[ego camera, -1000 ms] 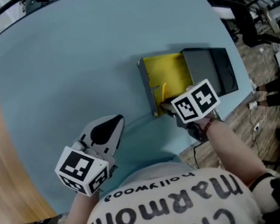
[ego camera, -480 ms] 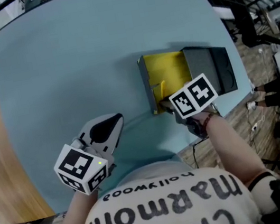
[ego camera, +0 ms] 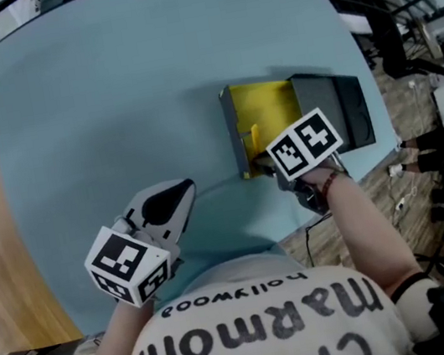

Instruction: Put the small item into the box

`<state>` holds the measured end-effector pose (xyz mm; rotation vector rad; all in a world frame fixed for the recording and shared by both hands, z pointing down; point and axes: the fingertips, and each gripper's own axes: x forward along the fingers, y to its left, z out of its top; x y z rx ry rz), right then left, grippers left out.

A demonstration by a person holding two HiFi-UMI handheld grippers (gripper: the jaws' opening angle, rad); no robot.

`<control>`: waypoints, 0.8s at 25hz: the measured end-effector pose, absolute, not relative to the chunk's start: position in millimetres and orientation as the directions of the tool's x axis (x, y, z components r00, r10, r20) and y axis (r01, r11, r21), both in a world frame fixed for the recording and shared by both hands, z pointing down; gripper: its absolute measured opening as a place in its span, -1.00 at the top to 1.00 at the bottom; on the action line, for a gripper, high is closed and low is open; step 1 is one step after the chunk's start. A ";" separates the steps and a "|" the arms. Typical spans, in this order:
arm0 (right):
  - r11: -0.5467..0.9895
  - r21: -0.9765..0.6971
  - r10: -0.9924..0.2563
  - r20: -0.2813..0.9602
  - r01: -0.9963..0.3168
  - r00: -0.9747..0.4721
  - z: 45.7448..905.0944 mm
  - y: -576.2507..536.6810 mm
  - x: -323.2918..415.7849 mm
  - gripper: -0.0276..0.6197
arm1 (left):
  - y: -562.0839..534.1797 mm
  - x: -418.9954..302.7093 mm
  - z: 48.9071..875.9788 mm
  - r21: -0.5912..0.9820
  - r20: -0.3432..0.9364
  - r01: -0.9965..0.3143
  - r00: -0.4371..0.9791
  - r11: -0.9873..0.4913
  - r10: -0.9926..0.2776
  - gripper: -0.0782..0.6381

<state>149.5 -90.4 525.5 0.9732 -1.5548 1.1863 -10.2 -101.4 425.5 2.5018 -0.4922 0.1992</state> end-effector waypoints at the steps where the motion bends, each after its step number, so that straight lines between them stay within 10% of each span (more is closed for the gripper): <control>1: 0.222 -0.245 -0.055 0.963 -0.944 -0.263 525.4 -90.5 149.6 0.67 | -101.7 -10.8 425.6 0.512 0.246 -0.390 0.920 -0.765 -0.304 0.78; 20: 0.214 -0.260 -0.030 0.962 -0.942 -0.272 527.1 -89.9 151.6 0.67 | -96.5 -14.7 431.2 0.535 0.246 -0.406 0.914 -0.741 -0.323 0.78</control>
